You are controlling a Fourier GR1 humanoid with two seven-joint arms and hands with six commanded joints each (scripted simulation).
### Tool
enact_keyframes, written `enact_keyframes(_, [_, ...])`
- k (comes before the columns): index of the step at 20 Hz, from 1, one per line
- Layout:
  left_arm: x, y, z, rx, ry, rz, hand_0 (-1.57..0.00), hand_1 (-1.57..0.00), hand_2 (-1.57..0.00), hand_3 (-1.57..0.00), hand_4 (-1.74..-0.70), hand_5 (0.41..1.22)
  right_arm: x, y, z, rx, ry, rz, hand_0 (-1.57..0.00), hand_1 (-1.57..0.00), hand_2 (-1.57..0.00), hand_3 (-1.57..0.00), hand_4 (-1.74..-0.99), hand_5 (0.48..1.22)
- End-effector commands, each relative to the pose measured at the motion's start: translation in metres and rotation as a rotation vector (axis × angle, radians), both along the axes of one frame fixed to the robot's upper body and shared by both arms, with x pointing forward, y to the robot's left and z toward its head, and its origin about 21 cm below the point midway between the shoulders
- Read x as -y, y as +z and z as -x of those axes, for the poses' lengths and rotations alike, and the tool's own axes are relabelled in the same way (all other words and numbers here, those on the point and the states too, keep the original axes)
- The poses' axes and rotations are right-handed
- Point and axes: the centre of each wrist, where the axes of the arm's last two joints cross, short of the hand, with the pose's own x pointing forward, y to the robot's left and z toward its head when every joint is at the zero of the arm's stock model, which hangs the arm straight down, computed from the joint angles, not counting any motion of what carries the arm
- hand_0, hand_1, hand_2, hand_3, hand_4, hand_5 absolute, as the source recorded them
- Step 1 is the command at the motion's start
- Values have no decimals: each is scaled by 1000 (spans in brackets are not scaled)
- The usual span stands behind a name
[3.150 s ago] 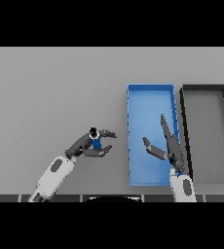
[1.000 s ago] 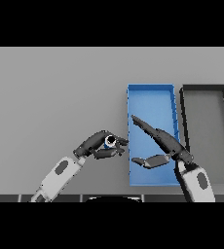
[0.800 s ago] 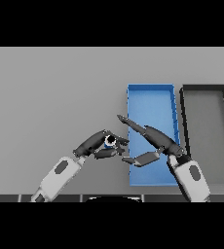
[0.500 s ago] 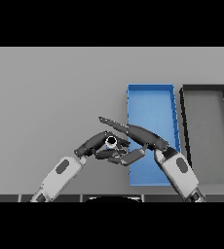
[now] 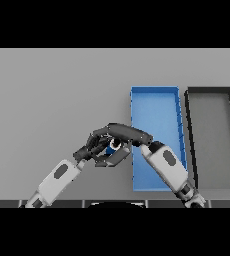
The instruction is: Pick up the blue pipe and place it into the blue bin.
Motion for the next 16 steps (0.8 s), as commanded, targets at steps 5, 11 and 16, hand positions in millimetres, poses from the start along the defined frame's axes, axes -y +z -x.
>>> enact_keyframes(5, [7, -3, 1, -18, 42, 113, -1246, -1217, -1115, -1166, -1655, 1221, -2, -8, 0, -97, 86, -88, -1291, -1285, -1298, -1178, -1495, 826])
enact_keyframes(11, [4, -5, 0, -43, 30, 171, -1486, -1478, -1390, -1465, -1719, 1221, -4, -8, 1, 9, 104, -129, -1498, -1496, -1500, -1468, -1465, 1118])
enact_keyframes(16, [-3, -3, -4, 29, 12, 90, -925, -866, -781, -853, -1415, 1221, -5, -7, 3, -43, 93, -179, -1547, -1546, -1548, -1537, -1487, 1187])
